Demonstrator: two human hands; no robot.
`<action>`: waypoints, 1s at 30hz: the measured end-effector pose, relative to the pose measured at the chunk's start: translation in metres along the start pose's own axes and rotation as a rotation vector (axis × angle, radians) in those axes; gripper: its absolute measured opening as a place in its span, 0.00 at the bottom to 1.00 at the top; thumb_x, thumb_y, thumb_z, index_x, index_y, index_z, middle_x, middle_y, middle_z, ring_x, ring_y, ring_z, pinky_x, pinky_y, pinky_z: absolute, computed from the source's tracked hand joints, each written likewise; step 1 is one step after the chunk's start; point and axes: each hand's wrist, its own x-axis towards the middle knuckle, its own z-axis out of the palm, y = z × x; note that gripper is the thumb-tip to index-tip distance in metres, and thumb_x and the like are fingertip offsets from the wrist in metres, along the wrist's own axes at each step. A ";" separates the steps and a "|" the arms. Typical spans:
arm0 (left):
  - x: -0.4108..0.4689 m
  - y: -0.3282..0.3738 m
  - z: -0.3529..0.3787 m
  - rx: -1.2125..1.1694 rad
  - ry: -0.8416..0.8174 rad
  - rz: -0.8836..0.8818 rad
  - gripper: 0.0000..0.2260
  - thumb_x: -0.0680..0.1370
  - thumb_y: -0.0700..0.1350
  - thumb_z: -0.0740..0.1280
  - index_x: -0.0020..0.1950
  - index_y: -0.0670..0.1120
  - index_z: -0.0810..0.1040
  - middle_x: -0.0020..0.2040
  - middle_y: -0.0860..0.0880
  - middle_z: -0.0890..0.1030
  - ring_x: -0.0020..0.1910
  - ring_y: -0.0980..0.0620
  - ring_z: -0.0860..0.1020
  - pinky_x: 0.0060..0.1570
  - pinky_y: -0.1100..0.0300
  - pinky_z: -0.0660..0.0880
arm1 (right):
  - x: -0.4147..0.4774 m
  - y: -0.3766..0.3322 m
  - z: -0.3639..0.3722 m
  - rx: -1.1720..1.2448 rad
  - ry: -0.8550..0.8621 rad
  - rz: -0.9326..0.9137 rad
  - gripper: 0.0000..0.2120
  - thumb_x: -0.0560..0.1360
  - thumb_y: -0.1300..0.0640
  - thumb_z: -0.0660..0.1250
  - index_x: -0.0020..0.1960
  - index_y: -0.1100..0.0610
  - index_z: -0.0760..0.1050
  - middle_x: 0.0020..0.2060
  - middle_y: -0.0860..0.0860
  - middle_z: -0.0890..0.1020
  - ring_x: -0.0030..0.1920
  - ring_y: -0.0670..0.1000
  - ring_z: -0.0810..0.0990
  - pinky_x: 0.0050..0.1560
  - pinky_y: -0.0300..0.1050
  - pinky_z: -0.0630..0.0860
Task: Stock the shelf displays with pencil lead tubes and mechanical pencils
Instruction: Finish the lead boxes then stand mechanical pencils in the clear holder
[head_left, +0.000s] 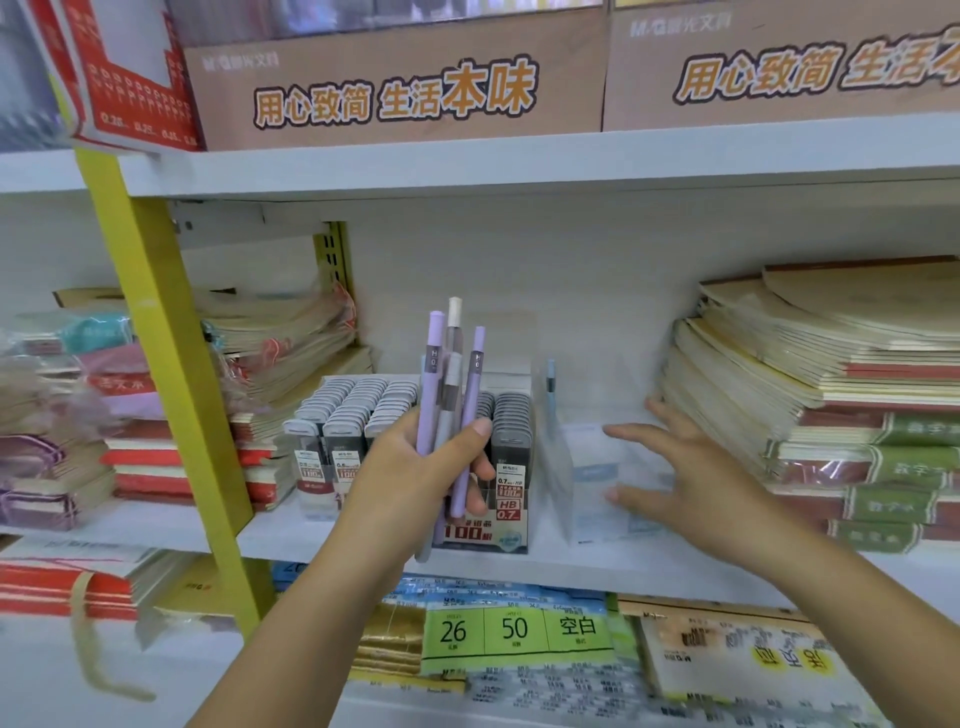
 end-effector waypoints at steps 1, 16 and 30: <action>-0.002 -0.001 0.000 0.011 -0.010 -0.009 0.08 0.78 0.49 0.70 0.46 0.45 0.79 0.32 0.49 0.82 0.25 0.52 0.77 0.29 0.64 0.76 | -0.003 -0.002 0.005 0.006 0.056 0.004 0.22 0.72 0.44 0.72 0.64 0.35 0.71 0.78 0.41 0.50 0.74 0.45 0.60 0.68 0.39 0.58; -0.017 -0.010 0.010 -0.038 -0.189 -0.063 0.06 0.76 0.51 0.73 0.39 0.55 0.83 0.36 0.47 0.83 0.28 0.52 0.75 0.29 0.63 0.74 | -0.012 -0.096 -0.003 0.540 0.239 -0.175 0.19 0.77 0.51 0.66 0.67 0.44 0.71 0.47 0.42 0.84 0.50 0.39 0.80 0.51 0.33 0.77; -0.007 -0.001 -0.004 0.038 0.009 -0.039 0.11 0.82 0.52 0.65 0.50 0.44 0.77 0.32 0.51 0.82 0.21 0.56 0.71 0.19 0.63 0.65 | 0.074 -0.063 -0.041 0.140 0.330 -0.235 0.14 0.75 0.63 0.69 0.51 0.48 0.67 0.40 0.52 0.83 0.38 0.50 0.84 0.46 0.53 0.82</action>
